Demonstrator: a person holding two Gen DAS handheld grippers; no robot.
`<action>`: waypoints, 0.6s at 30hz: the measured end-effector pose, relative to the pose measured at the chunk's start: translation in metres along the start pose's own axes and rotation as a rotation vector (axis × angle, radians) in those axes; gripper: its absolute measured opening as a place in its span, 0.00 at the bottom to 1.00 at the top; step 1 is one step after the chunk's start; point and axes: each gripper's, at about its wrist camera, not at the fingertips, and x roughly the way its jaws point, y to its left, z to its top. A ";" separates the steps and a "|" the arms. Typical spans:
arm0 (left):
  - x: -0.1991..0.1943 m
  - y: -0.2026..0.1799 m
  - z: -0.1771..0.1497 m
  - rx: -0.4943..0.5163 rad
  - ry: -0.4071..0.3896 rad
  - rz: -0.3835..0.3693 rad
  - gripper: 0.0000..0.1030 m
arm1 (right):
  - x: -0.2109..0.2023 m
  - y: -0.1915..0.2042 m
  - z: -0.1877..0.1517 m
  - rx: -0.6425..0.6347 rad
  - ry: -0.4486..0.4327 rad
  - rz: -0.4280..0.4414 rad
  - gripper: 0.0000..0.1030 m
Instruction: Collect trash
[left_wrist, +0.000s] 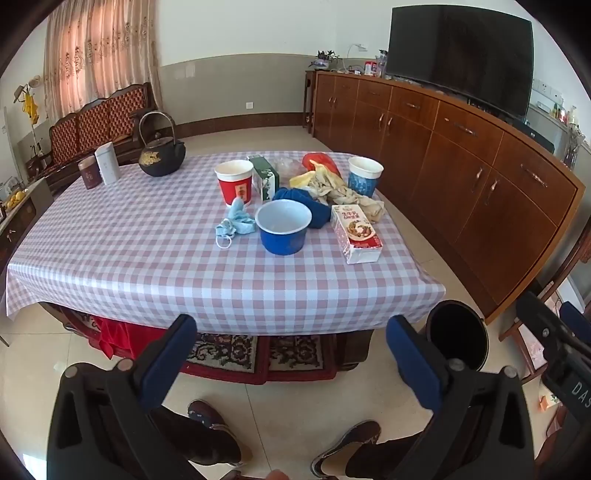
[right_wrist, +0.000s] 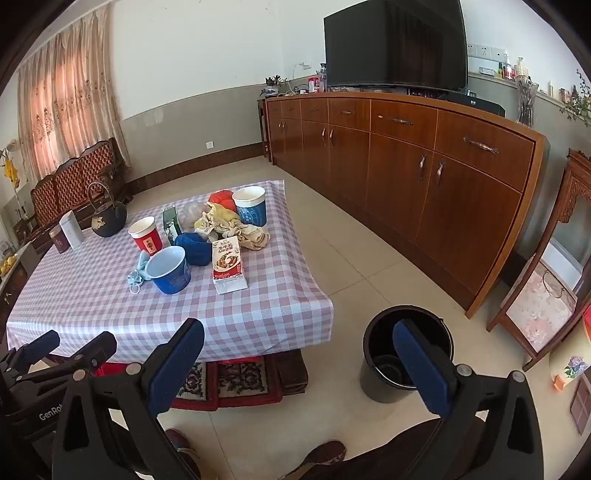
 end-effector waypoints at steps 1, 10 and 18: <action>0.000 -0.001 0.000 0.006 0.000 -0.002 1.00 | 0.000 0.000 0.001 0.000 0.009 0.001 1.00; -0.002 -0.003 -0.003 0.021 0.006 0.013 1.00 | 0.005 0.001 -0.002 -0.007 0.029 -0.009 1.00; -0.017 0.001 0.001 0.001 -0.068 0.008 1.00 | -0.003 0.001 -0.005 0.024 -0.004 -0.010 1.00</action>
